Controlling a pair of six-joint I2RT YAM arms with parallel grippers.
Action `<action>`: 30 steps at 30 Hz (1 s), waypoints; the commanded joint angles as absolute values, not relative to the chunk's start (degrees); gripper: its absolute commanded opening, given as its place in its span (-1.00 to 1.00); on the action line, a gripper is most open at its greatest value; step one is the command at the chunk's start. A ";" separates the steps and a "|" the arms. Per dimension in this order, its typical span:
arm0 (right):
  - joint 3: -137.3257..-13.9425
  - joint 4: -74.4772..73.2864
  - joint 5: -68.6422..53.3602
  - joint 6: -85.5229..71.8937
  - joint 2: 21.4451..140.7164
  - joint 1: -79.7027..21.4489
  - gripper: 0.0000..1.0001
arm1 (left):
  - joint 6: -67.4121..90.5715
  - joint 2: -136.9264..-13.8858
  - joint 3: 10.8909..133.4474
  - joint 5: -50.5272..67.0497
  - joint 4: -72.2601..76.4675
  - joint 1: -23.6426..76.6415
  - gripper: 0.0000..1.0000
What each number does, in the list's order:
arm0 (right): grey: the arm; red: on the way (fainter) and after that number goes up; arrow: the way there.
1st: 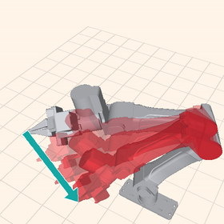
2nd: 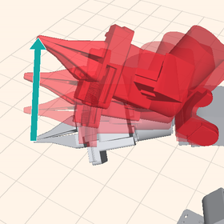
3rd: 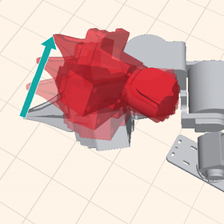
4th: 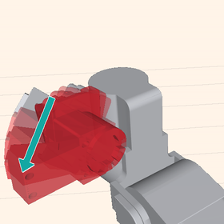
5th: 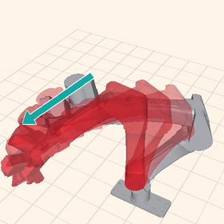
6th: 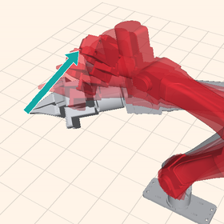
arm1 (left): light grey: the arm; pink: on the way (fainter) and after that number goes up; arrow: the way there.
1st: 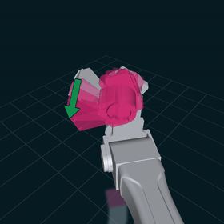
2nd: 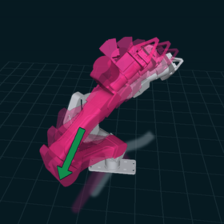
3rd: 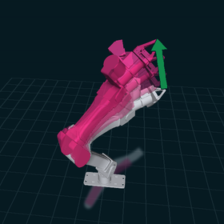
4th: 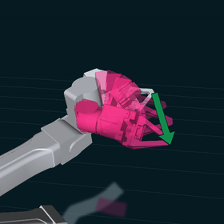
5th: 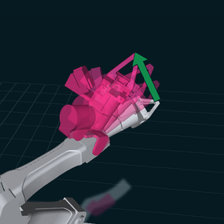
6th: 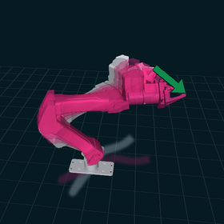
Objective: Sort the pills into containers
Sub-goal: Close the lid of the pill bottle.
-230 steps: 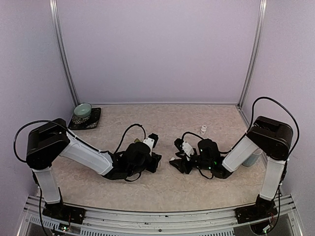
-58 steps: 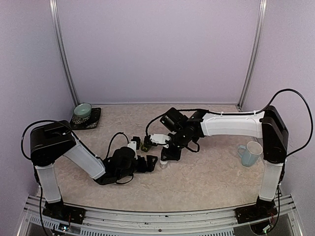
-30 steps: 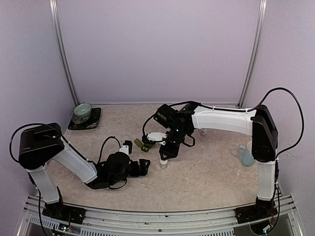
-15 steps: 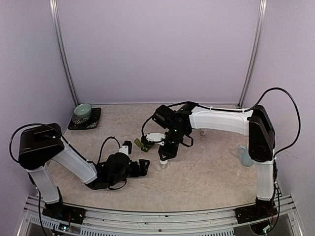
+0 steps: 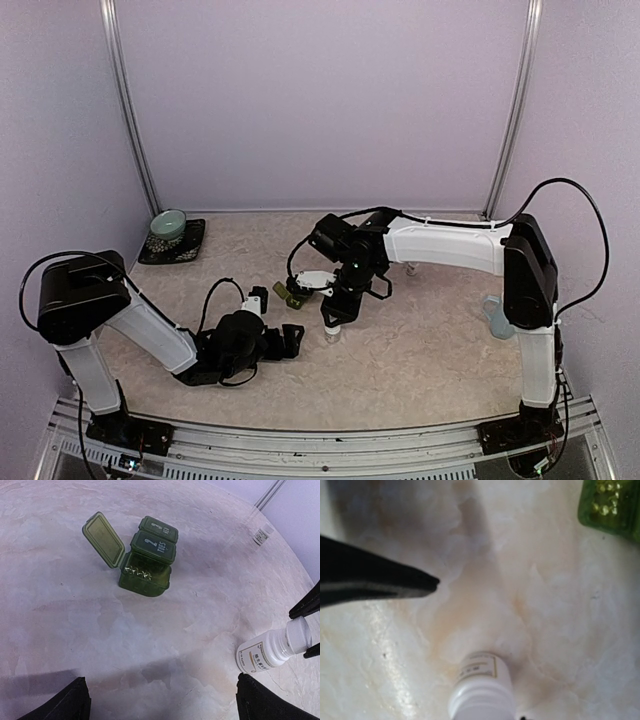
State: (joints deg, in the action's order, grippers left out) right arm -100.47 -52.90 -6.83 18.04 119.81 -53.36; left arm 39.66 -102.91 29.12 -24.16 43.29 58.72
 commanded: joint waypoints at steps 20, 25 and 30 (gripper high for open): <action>-99.90 -53.59 -6.84 17.53 118.13 -53.36 -0.43 | 40.52 -103.56 28.38 -24.17 43.35 59.15 0.98; -99.79 -52.93 -6.28 17.24 116.96 -53.35 -0.43 | 40.69 -103.60 28.26 -24.25 43.46 59.23 0.98; -99.76 -52.23 -6.63 17.01 115.36 -53.10 -0.44 | 40.70 -103.78 28.47 -24.10 43.59 59.24 0.98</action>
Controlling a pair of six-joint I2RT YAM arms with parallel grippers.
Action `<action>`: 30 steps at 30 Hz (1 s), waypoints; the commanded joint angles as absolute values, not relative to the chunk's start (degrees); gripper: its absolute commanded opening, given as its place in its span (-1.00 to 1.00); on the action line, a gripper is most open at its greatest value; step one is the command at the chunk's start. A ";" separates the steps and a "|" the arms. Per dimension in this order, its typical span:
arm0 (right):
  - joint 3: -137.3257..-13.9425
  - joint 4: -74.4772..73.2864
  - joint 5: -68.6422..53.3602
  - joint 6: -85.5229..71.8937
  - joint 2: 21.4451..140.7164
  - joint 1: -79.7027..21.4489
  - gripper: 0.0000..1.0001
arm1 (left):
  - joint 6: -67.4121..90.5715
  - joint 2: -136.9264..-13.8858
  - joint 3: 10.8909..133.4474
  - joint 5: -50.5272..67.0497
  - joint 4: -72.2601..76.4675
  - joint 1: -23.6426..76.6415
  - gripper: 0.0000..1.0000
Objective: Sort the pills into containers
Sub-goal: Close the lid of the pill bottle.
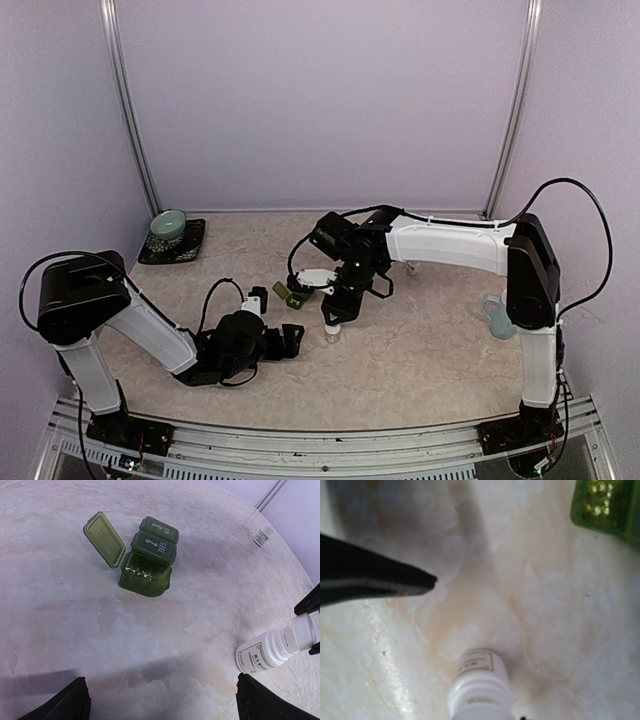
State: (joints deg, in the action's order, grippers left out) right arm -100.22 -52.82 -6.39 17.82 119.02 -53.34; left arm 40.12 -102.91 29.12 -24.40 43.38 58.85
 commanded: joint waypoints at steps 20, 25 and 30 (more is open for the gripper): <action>-98.67 -52.52 -7.25 17.35 118.09 -52.95 -0.43 | 39.99 -103.01 28.82 -24.26 42.87 59.28 0.98; -99.34 -52.56 -7.21 17.31 118.94 -52.94 -0.43 | 39.95 -103.01 28.75 -24.35 42.90 59.33 0.97; -100.16 -52.65 -7.13 17.40 119.48 -52.91 -0.43 | 39.99 -103.22 28.68 -24.37 43.26 59.33 0.98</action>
